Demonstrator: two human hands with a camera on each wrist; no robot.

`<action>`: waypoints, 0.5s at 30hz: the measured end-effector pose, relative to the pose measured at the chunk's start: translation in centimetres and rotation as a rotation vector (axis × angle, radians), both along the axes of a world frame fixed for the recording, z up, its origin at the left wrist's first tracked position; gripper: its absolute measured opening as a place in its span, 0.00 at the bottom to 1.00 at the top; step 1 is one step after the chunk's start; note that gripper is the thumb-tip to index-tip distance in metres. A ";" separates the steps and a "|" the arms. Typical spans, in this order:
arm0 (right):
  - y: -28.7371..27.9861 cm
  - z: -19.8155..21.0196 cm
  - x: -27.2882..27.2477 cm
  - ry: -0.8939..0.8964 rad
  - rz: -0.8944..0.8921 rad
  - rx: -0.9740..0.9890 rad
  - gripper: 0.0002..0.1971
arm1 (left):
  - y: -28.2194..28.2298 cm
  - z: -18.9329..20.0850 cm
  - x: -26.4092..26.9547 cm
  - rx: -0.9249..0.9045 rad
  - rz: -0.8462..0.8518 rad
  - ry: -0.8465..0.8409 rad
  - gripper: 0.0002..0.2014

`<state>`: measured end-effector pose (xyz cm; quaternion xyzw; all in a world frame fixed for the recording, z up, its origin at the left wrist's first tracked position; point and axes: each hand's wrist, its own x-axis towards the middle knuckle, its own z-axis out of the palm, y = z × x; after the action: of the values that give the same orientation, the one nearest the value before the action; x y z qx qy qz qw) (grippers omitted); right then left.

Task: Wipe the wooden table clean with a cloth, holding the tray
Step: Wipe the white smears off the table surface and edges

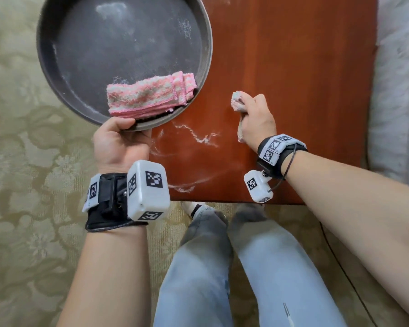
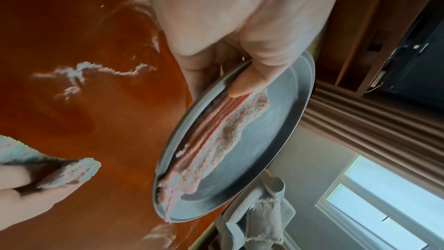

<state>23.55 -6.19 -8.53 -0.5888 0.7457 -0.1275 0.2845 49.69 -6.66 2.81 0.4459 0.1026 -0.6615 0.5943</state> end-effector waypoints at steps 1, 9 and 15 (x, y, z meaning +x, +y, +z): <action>0.8 0.2 -1.8 -0.014 -0.055 0.003 0.25 | 0.0 0.0 -1.4 -0.001 -0.023 0.003 0.27; 8.4 -0.5 -16.8 0.064 -0.451 0.073 0.17 | 1.0 -0.8 -13.8 0.031 -0.135 0.007 0.30; 12.0 -1.9 -22.9 0.164 -0.550 0.113 0.19 | 2.6 -1.7 -18.1 0.042 -0.154 0.027 0.42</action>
<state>0.67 5.79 -10.45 -0.3562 0.9038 -0.1098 0.2104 31.61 -4.08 1.13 0.4561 0.0898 -0.7088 0.5305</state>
